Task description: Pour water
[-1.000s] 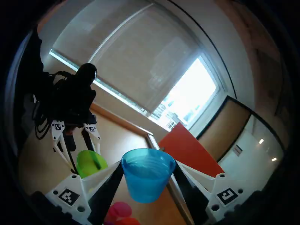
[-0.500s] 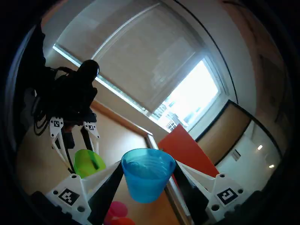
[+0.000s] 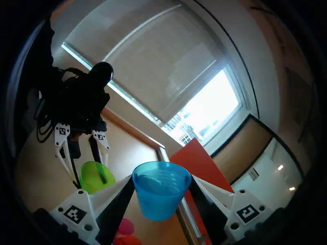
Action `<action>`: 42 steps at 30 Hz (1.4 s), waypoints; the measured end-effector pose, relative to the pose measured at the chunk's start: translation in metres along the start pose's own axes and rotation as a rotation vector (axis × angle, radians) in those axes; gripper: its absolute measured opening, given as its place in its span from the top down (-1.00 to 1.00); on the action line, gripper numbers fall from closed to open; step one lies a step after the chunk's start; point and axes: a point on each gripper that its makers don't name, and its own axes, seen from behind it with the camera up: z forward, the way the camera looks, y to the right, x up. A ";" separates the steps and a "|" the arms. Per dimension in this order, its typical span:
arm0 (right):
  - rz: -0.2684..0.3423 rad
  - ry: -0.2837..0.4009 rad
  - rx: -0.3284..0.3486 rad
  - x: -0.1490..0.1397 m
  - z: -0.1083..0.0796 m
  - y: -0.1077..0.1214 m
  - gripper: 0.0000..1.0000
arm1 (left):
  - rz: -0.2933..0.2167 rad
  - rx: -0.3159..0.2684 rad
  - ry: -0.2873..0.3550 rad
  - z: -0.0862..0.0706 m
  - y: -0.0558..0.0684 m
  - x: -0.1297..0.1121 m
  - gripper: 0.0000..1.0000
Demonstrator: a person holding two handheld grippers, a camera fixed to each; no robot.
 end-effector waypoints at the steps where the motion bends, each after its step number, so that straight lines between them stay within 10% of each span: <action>1: -0.004 0.000 -0.001 0.000 0.000 0.000 -0.85 | 0.001 0.000 0.000 0.000 0.000 0.000 -0.62; 42: -0.197 0.001 0.011 0.020 0.004 0.001 -0.85 | 0.008 0.030 0.008 -0.002 -0.003 0.007 -0.62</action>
